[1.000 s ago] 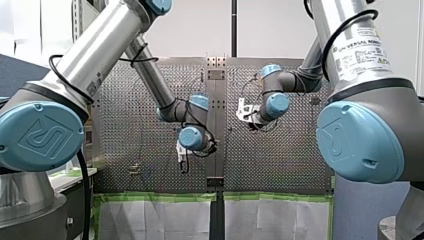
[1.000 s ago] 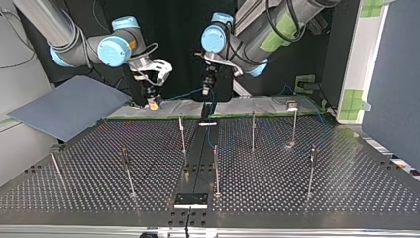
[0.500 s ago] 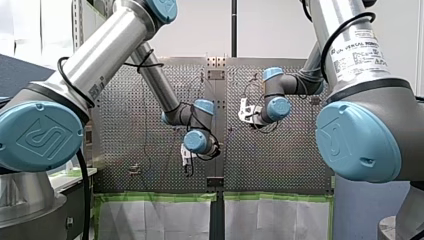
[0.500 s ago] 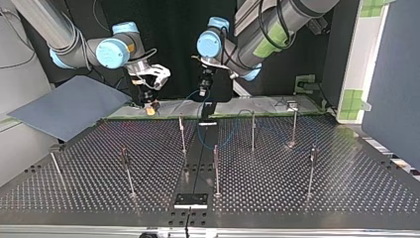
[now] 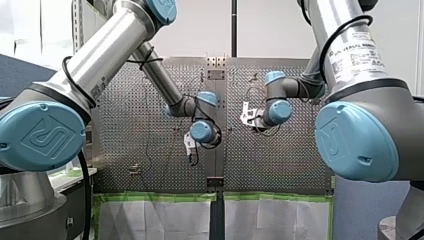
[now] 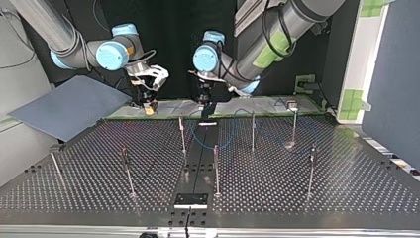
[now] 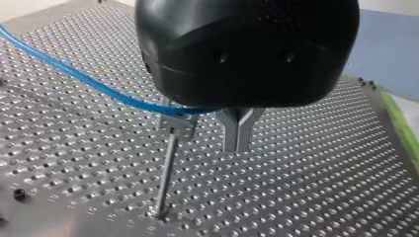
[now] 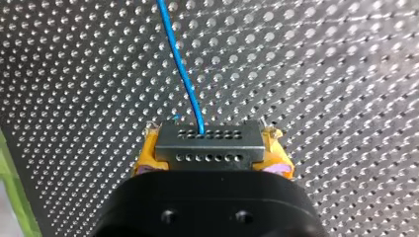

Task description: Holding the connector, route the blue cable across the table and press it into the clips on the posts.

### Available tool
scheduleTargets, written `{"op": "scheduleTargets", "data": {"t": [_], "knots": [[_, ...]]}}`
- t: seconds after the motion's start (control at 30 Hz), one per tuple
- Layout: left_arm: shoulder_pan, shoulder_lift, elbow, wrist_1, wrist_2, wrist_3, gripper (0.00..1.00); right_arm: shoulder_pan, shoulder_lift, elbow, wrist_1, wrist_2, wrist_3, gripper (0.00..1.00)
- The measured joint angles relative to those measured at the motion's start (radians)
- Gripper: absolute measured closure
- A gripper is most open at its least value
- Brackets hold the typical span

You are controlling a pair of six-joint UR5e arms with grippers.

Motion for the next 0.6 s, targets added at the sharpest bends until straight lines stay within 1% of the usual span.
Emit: {"op": "scheduleTargets", "data": {"t": [0.1,0.2,0.4,0.5,0.6], "knots": [[0.001,0.000,0.021,-0.011,0.009,-0.001,1.00,-0.007,0.004,-0.001,-0.002,-0.005,0.001,1.00],[0.002,-0.001,0.030,-0.016,0.021,-0.002,1.00,-0.017,0.004,-0.002,-0.005,-0.011,0.006,1.00],[0.014,-0.006,0.040,-0.016,0.057,-0.002,1.00,-0.038,0.007,-0.012,-0.011,-0.038,0.017,1.00],[0.021,-0.018,0.053,-0.024,0.071,-0.001,1.00,-0.048,0.012,-0.016,-0.012,-0.051,0.019,1.00],[0.027,-0.043,0.079,-0.035,0.082,0.001,1.00,-0.056,0.019,-0.020,-0.014,-0.058,0.020,1.00]]}}
